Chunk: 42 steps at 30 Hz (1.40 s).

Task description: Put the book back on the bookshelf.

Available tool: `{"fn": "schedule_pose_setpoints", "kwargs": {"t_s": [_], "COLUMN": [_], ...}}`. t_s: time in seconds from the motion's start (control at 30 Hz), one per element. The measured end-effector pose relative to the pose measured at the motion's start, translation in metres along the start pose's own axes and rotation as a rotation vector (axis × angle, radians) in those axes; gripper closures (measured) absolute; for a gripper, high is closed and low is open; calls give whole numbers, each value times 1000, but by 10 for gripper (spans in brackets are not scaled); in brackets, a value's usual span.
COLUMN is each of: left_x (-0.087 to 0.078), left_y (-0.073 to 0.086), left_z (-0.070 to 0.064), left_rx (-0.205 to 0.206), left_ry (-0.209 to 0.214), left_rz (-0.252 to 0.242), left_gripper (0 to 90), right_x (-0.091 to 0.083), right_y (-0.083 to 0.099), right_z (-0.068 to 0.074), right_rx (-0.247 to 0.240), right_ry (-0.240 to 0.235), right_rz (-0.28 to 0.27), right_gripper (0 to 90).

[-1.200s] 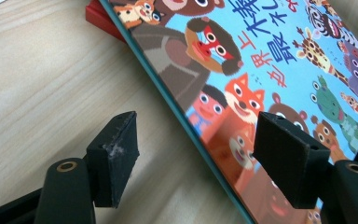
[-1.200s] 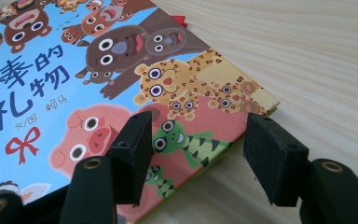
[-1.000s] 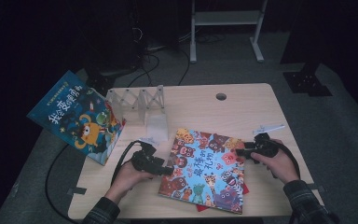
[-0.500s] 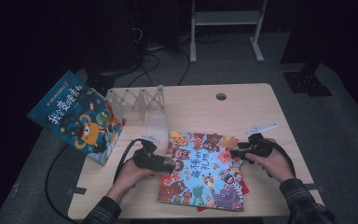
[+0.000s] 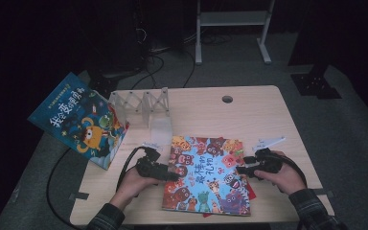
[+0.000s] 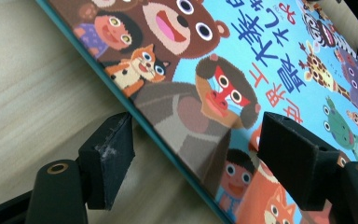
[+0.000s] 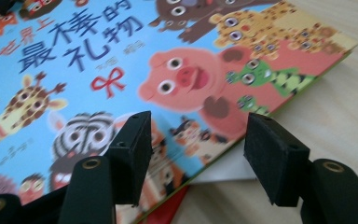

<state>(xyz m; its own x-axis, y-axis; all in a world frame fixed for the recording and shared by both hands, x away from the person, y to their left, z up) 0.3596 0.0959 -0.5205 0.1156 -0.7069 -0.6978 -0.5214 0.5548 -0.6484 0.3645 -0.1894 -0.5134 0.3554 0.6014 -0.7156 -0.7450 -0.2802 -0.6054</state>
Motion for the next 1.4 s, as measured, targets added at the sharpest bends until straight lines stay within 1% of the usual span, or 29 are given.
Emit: {"fn": "schedule_pose_setpoints", "kwargs": {"t_s": [0.23,0.43,0.53,0.7,0.77,0.83,0.93,0.97,1.03,1.1,1.13,1.17,1.23,1.3,1.4], "left_x": [-3,-9,-12,-14,-14,-14,-12,-12,-12,-11,-10,-9,-6,-6,-6], "left_y": [4,9,12,14,15,16,16,16,16,16,15,15,14,13,11], "left_z": [2,7,10,12,12,12,11,12,12,10,9,8,5,5,6], "left_rx": [-5,-13,-22,-35,-34,-36,-32,-25,-21,-11,-5,-9,-7,-32,-59], "left_ry": [-6,-17,-17,-2,1,9,20,7,5,15,17,22,40,48,74], "left_rz": [-8,-16,-15,-15,-14,-15,-14,-16,-17,-18,-15,-14,-12,-21,-44], "left_gripper": [237,218,211,201,195,192,182,166,154,125,93,67,0,0,0], "right_x": [-3,-1,2,6,8,9,12,13,14,14,14,14,14,14,14], "right_y": [8,9,8,6,6,6,7,7,8,8,8,8,8,8,9], "right_z": [8,16,21,27,30,33,41,43,45,45,45,45,45,45,46], "right_rx": [-22,-43,-57,-71,-71,-83,-93,-95,-101,-102,-103,-104,-111,-111,-118], "right_ry": [5,-10,-17,-25,-28,-32,-50,-55,-59,-61,-64,-65,-65,-66,-67], "right_rz": [0,9,16,17,21,24,33,36,38,38,38,37,38,39,41], "right_gripper": [401,390,387,385,382,378,370,367,363,361,360,359,354,350,319]}}
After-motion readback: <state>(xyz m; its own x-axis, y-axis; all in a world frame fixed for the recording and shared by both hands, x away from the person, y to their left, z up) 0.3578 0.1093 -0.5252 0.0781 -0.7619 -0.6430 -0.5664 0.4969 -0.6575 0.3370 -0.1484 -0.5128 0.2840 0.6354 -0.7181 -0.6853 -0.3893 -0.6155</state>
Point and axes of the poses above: each handheld gripper's, and its own axes: x roughly forward along the jaws, y roughly out of its underside, z roughly to its left, the point moved 9 cm from there along x, roughly forward along the jaws, and after that the axes turned 14 degrees about x, right-handed, at the moved point
